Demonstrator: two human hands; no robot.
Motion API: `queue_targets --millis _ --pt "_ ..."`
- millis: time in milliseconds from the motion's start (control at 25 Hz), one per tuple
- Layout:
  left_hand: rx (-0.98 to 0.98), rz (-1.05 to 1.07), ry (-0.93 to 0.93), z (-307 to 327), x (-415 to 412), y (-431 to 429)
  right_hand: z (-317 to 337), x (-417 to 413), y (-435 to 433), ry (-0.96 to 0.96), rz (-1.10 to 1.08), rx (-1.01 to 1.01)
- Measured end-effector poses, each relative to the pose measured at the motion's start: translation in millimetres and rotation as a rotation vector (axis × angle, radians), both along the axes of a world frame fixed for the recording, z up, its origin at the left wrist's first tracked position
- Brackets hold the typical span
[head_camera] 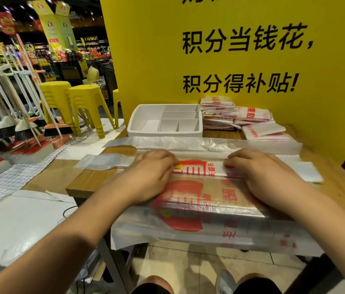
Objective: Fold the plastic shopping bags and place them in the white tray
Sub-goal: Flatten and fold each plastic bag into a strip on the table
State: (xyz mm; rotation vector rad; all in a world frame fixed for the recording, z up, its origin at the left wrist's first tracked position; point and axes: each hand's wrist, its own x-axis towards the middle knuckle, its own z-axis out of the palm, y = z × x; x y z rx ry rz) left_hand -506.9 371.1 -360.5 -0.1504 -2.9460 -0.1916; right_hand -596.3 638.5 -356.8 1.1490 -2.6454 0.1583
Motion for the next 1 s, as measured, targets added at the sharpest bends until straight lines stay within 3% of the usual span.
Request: queue_targets --millis 120,280,640,880,1000 --pt "-0.023 0.040 -0.186 -0.5 7.3 26.3 2.6 20.1 -22.4 -0.087 0.000 0.012" --pt "-0.013 0.040 -0.265 -8.4 11.3 31.5 -7.7 36.4 -39.3 -0.293 -0.030 0.132" --pt "-0.024 0.146 -0.309 -10.0 25.8 -15.2 -12.2 7.4 60.3 -0.449 -0.267 0.066" --pt "0.025 0.161 -0.254 -5.3 26.7 -8.7 -11.0 5.6 56.8 -0.399 -0.353 -0.032" --pt "-0.043 0.119 -0.100 0.9 26.1 -7.9 -5.9 2.0 55.7 -0.198 -0.287 -0.015"
